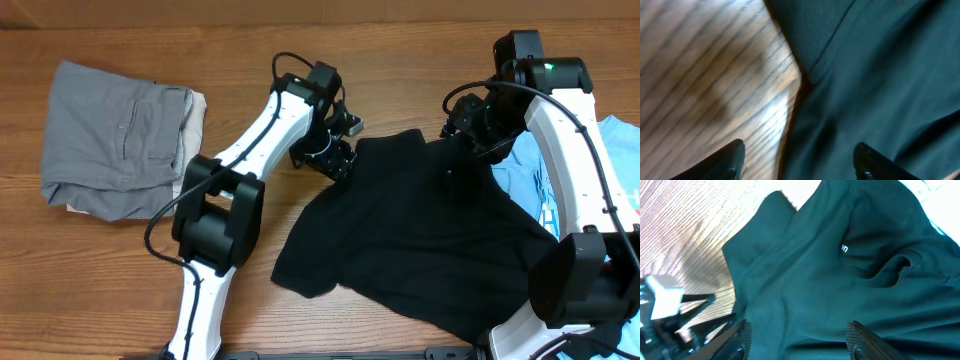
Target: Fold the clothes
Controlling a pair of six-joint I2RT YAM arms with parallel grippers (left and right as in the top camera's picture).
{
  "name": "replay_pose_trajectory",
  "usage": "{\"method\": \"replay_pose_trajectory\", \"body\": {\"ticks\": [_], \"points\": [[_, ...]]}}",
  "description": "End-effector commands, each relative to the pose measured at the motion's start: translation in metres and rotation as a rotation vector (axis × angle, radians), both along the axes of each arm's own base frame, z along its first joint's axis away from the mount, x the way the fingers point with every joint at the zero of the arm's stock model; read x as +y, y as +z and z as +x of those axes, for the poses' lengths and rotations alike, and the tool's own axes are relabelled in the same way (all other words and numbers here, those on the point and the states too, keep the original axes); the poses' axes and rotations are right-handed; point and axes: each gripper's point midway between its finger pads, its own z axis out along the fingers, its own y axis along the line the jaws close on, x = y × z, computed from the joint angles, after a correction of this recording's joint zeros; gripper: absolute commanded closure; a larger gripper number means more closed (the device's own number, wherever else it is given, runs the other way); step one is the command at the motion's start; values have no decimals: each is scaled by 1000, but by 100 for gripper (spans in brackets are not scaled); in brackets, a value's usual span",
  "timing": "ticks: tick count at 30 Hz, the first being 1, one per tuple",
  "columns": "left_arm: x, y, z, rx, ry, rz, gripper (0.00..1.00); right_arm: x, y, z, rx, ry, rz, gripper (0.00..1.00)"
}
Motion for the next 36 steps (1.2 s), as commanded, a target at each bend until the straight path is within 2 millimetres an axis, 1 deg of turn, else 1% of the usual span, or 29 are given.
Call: {"method": "replay_pose_trajectory", "body": {"ticks": [1, 6, 8, 9, 11, 12, 13, 15, 17, 18, 21, 24, 26, 28, 30, 33, 36], "points": [[-18, -13, -7, 9, -69, -27, 31, 1, 24, 5, -77, 8, 5, 36], [-32, -25, -9, -8, -102, -24, 44, 1, 24, 5, -77, 8, 5, 35], [-32, -30, -9, -21, -111, 0, 54, 1, 24, 4, -76, 8, 5, 35], [-27, -32, -7, -35, -113, 32, 66, 1, 24, 4, -75, 8, 5, 35], [-11, -38, 0, -67, -97, 130, 96, 1, 23, 3, -71, 8, 5, 35], [0, -40, 4, -82, -73, 194, 96, 1, 23, 3, -70, 8, 4, 35], [16, -42, 8, -98, -36, 276, 96, 0, 23, 3, -68, 7, -2, 35], [53, -41, 16, -126, 59, 450, 96, -4, 22, 2, -65, 3, -21, 35], [91, -36, 18, -117, 140, 588, 96, -9, 21, 1, -61, -2, -51, 35], [108, -34, 17, -98, 176, 630, 96, -11, 20, 1, -59, -5, -65, 35], [152, -30, 12, -10, 284, 691, 96, -15, 19, 0, -55, -8, -88, 34], [200, -26, 9, 78, 408, 721, 96, -15, 19, -1, -51, -2, -89, 34], [227, -25, 7, 123, 487, 724, 96, -15, 19, -2, -51, 14, -91, 33], [242, -27, 7, 168, 546, 679, 96, -13, 19, -3, -49, 24, -92, 32], [246, -28, 6, 212, 567, 603, 96, -11, 19, -2, -54, 30, -93, 31], [237, -27, 6, 239, 531, 496, 95, -7, 20, 1, -65, 38, -91, 31], [219, -15, 10, 219, 483, 407, 83, -4, 20, 3, -77, 44, -88, 30]]}}
